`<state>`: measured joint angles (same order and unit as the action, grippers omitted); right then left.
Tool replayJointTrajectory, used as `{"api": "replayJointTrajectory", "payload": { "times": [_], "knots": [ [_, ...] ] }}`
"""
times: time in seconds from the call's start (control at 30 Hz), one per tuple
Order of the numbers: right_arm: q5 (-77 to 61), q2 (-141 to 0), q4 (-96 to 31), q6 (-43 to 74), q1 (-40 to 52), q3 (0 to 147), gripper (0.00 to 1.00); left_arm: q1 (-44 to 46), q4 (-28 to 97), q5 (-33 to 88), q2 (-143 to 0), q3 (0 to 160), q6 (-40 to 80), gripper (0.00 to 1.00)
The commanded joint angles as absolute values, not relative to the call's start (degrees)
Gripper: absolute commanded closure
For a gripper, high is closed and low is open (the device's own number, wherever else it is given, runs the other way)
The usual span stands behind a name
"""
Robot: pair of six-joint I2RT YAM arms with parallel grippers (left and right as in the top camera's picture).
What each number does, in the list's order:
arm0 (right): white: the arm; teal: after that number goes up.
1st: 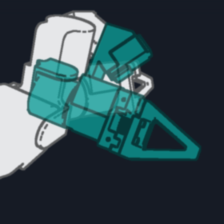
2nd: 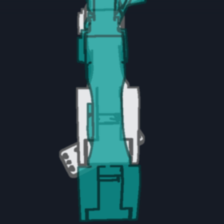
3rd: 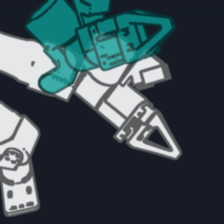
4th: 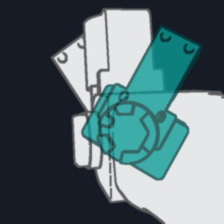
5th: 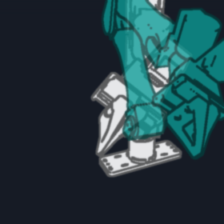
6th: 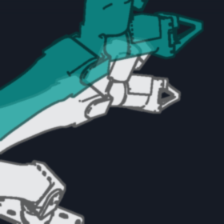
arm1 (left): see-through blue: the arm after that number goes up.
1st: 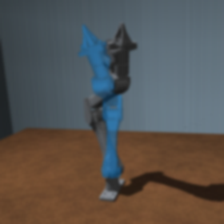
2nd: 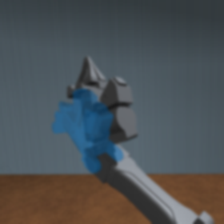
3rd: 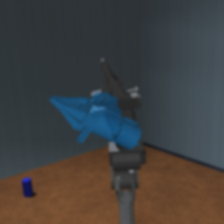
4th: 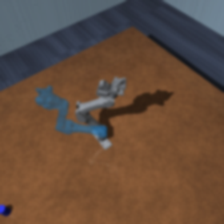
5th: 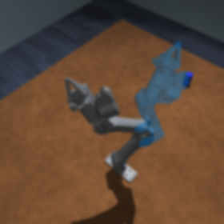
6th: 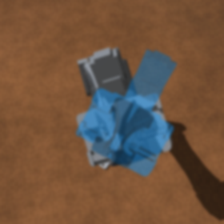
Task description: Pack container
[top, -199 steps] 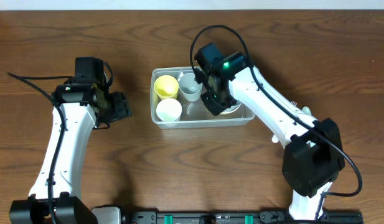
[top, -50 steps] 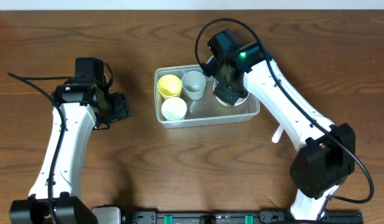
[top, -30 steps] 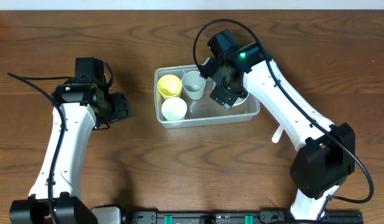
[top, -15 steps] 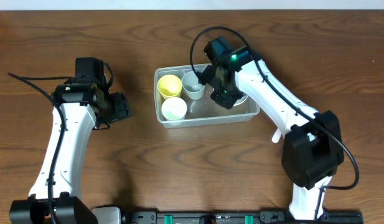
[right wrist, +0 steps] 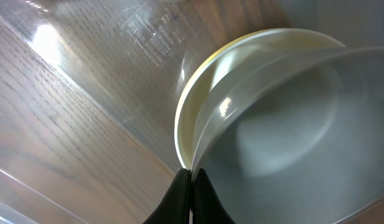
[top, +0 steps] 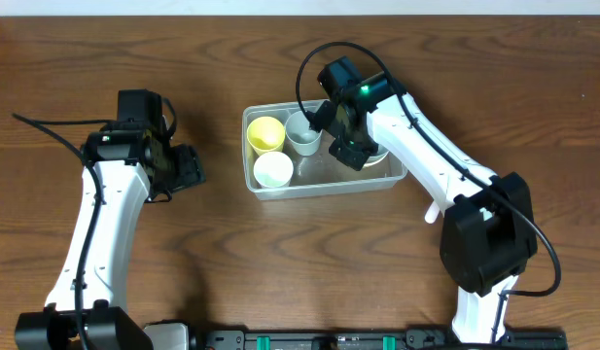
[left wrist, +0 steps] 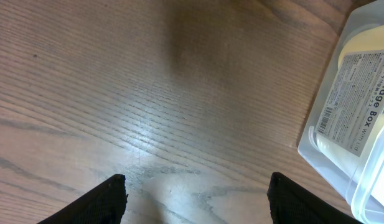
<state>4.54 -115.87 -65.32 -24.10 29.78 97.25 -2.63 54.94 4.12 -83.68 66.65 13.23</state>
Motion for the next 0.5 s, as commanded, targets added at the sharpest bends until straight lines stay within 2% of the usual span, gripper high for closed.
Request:
{"api": "replayJointTrajectory", "payload": {
  "times": [0.0,0.33,0.43,0.47],
  "knots": [
    [6.31,-114.63,-65.43,-23.86,29.76,97.49,0.99,-2.98,55.05,3.86,-83.81,67.90,12.45,0.27],
    [7.57,-111.20,-67.05,-23.88,30.35,97.49,0.98,-2.98,55.02,3.86,-83.81,67.90,12.45,0.27],
    [7.46,-111.33,-67.35,-23.86,30.39,97.49,0.95,-2.98,55.07,3.86,-83.81,67.90,12.45,0.27],
    [7.49,-111.33,-67.46,-23.88,30.41,97.49,0.87,-2.98,55.07,3.86,-83.81,67.90,12.45,0.27]
  ]
}}
